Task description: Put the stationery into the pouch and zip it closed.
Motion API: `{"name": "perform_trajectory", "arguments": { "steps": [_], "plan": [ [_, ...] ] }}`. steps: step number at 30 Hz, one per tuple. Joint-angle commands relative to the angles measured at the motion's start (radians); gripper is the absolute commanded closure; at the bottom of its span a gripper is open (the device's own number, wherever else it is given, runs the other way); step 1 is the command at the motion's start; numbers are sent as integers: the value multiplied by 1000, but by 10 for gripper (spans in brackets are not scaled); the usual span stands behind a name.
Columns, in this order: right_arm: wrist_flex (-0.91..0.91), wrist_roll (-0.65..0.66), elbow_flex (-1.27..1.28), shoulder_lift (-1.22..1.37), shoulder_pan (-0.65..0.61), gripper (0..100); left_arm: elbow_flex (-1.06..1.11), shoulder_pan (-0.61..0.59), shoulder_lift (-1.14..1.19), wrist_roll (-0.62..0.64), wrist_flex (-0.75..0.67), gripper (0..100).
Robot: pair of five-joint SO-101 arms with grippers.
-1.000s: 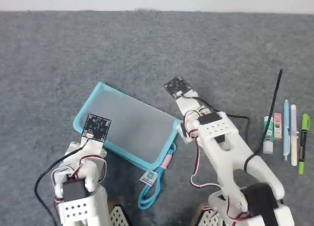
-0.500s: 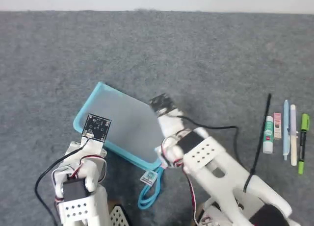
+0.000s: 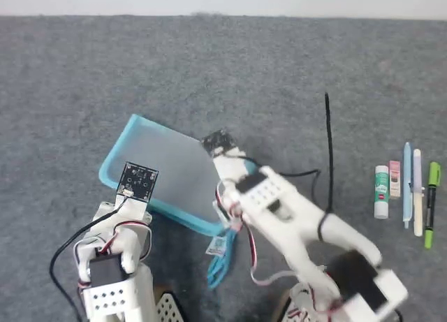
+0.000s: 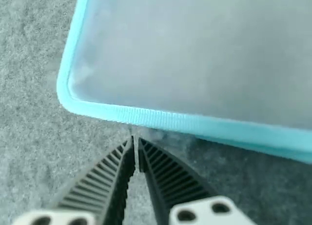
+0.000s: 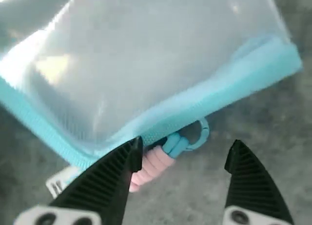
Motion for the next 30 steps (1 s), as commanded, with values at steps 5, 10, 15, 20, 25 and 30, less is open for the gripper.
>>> {"name": "perform_trajectory", "arguments": {
  "steps": [5, 10, 15, 20, 25, 30],
  "plan": [
    [105, -34, -235, 191, 114, 786, -5, -2, -8, -11, 3, 989],
    [170, -86, -227, 170, 88, 884, -5, -2, -8, -11, 3, 989],
    [176, -83, -219, 214, 99, 894, -5, -2, -8, -11, 3, 989],
    [188, -77, -218, 206, 153, 927, -5, -2, -8, -11, 3, 989],
    [113, 178, -218, 228, 297, 989, -5, -2, -8, -11, 3, 989],
    [97, 255, -224, 216, 331, 991, -5, -2, -8, -11, 3, 989]
  ]
}}
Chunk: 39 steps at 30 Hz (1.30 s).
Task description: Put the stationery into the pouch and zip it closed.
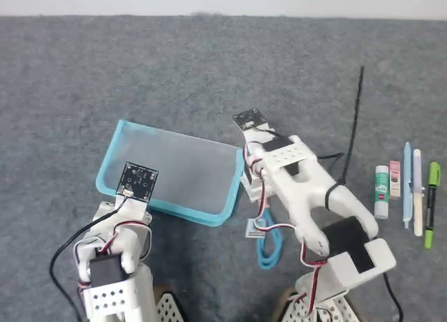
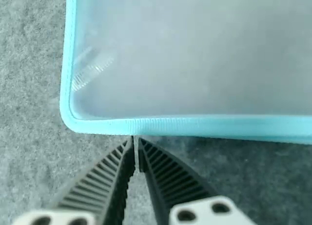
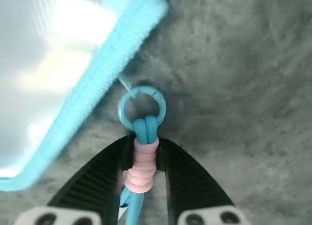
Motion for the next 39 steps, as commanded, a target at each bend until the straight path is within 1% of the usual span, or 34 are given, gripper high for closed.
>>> {"name": "perform_trajectory", "arguments": {
  "steps": [1, 4, 8, 10, 12, 15, 17, 18, 22, 24, 26, 33, 37, 39],
  "plan": [
    [-22, 51, -12, -5, 38, 991, -5, -2, -8, -11, 3, 989],
    [-24, 44, -11, -5, 36, 991, -5, -2, -8, -11, 3, 989],
    [-47, 6, -38, -21, 136, 991, -5, -2, -8, -11, 3, 989],
    [-48, 43, -43, -28, 154, 977, -5, -2, -8, -11, 3, 989],
    [-48, 63, -43, -22, 142, 919, -5, -2, -8, -11, 3, 989],
    [-71, 64, -43, -22, 87, 815, -5, -2, -8, -11, 3, 989],
    [-94, 74, -43, -22, 53, 783, -5, -2, -8, -11, 3, 989],
    [-102, 81, -44, -22, 41, 783, -5, -2, -8, -11, 3, 989],
    [-156, 101, -41, -21, 24, 829, -5, -2, -8, -11, 3, 989],
    [-160, 100, -40, -19, 27, 898, -5, -2, -8, -11, 3, 989],
    [-159, 100, -38, -19, 27, 988, -5, -2, -8, -11, 3, 989],
    [-140, 100, -26, -19, 35, 992, -5, -2, -8, -11, 3, 989],
    [-82, 100, -41, -54, 82, 992, -5, -2, -8, -11, 2, 989],
    [-38, 100, -60, -120, 111, 992, -5, 0, -8, -11, -5, 989]
  ]
}}
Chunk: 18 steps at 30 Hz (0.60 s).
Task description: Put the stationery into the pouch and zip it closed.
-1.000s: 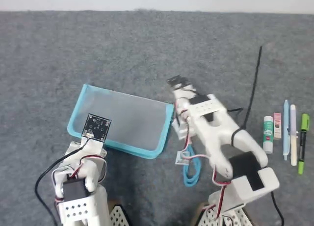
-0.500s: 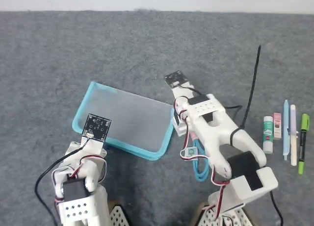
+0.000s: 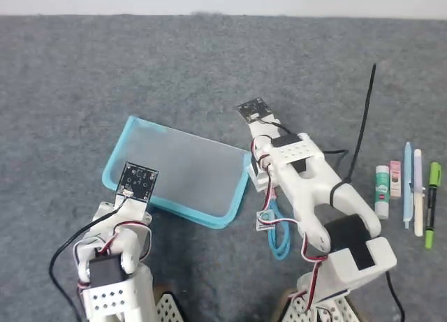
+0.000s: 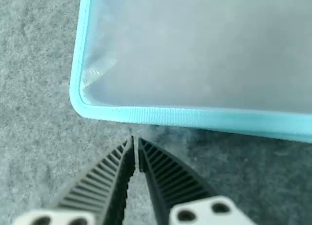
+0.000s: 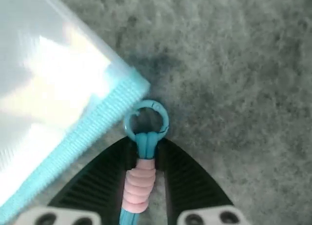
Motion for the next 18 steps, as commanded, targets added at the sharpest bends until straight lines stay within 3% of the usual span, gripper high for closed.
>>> {"name": "perform_trajectory", "arguments": {
  "steps": [1, 5, 10, 14, 18],
  "plan": [
    [97, 14, -61, -168, 68, 992, -5, 2, -8, -11, -20, 989],
    [193, 14, -72, -407, 84, 992, -8, -6, -8, -12, -110, 989],
    [274, 9, -77, -680, 82, 992, -101, 15, -6, -147, -149, 989],
    [329, -9, -74, -863, 74, 992, -243, 9, 17, 25, -172, 987],
    [340, -12, -40, -981, -4, 992, -381, 78, 235, 115, -206, 974]
  ]
}}
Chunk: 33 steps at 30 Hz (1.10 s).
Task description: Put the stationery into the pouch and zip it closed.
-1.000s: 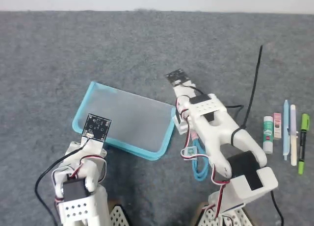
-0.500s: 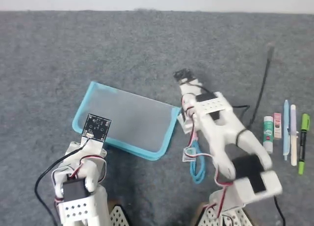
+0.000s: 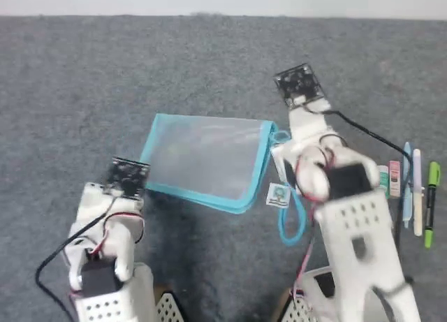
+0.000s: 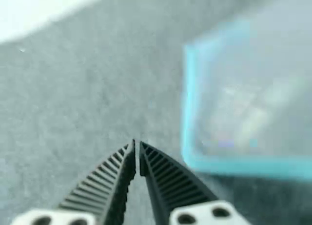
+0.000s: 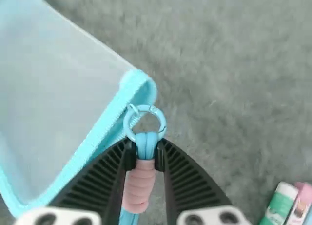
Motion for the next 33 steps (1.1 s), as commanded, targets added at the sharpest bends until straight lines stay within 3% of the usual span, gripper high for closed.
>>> {"name": "perform_trajectory", "arguments": {
  "steps": [1, 5, 10, 20, 25, 33],
  "plan": [
    [10, -3, -9, -156, -76, 992, -208, 84, 292, 127, -80, 957],
    [5, 20, -29, -140, -82, 992, -364, 173, 638, 236, -130, 919],
    [84, 34, -336, -35, -96, 993, -354, 290, 913, 296, -308, 920],
    [334, 66, -947, 337, -404, 993, -415, 577, 1244, 470, -600, 917],
    [456, 146, -959, 338, -529, 993, -481, 617, 1295, 566, -629, 916],
    [418, 213, -776, 259, -595, 992, -496, 637, 1300, 766, -778, 916]
  ]
}}
